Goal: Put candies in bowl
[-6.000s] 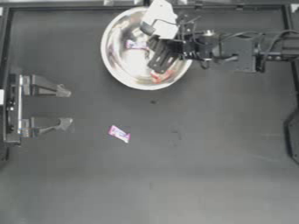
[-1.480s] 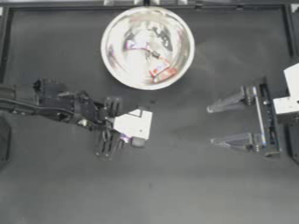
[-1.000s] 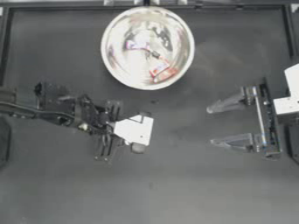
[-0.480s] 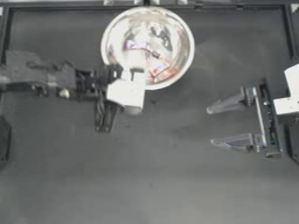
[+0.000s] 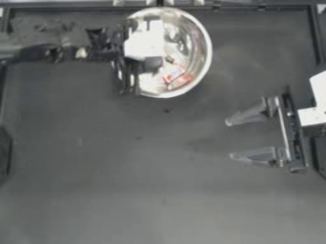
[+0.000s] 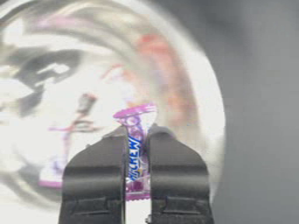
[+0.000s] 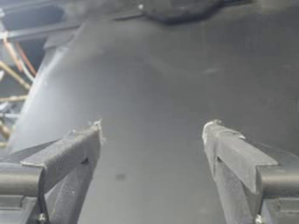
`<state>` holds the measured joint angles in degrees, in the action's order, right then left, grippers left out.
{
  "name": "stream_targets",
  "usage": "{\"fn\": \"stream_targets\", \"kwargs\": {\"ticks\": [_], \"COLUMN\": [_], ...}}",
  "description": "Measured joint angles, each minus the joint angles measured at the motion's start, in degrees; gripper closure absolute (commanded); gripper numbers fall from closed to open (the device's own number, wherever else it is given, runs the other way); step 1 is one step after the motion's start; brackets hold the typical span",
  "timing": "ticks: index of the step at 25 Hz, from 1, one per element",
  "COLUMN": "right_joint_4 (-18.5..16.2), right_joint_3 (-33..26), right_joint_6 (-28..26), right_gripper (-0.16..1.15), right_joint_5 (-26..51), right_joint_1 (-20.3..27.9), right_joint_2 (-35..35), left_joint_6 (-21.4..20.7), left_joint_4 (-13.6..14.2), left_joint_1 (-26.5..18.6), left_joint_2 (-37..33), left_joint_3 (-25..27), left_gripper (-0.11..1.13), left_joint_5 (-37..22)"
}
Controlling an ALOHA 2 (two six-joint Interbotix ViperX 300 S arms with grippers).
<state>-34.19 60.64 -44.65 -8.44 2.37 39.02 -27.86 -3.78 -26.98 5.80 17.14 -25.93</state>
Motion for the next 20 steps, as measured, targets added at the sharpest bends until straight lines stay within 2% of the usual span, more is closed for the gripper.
{"fn": "stream_targets", "kwargs": {"ticks": [6, 10, 13, 17, 18, 19, 20], "right_joint_4": [0.0, 0.0, 0.0, 0.1, 0.1, 0.2, 0.1], "right_joint_3": [0.0, 0.2, 0.2, 0.7, 0.6, 0.6, 0.6], "right_joint_6": [0.0, 0.0, 0.0, 0.0, 0.0, -0.1, 0.0], "right_gripper": [0.0, 0.0, 0.0, 0.0, 0.0, 0.0, 0.0], "right_joint_5": [-0.6, -0.9, -1.0, -1.1, -1.0, -1.1, -1.1], "right_joint_1": [0.0, 0.0, 0.0, 0.0, 0.0, 0.1, 0.0], "right_joint_2": [-0.6, -0.8, -1.0, -1.0, -1.0, -0.9, -1.0], "left_joint_6": [-1.3, -1.8, -1.8, -1.8, -1.7, -1.6, -1.4], "left_joint_4": [-1.1, -1.5, -1.5, -1.5, -1.5, -1.4, -1.5], "left_joint_1": [-3.8, -5.1, -5.7, -6.2, -6.2, -6.2, -6.2], "left_joint_2": [7.2, 10.0, 11.0, 11.4, 11.4, 11.4, 11.4], "left_joint_3": [-4.8, -7.0, -8.3, -9.4, -9.5, -9.5, -9.6], "left_gripper": [0.73, 0.68, 0.5, 0.05, -0.02, -0.06, -0.04], "left_joint_5": [0.8, 1.2, 1.3, 1.3, 1.3, 1.3, 1.3]}}
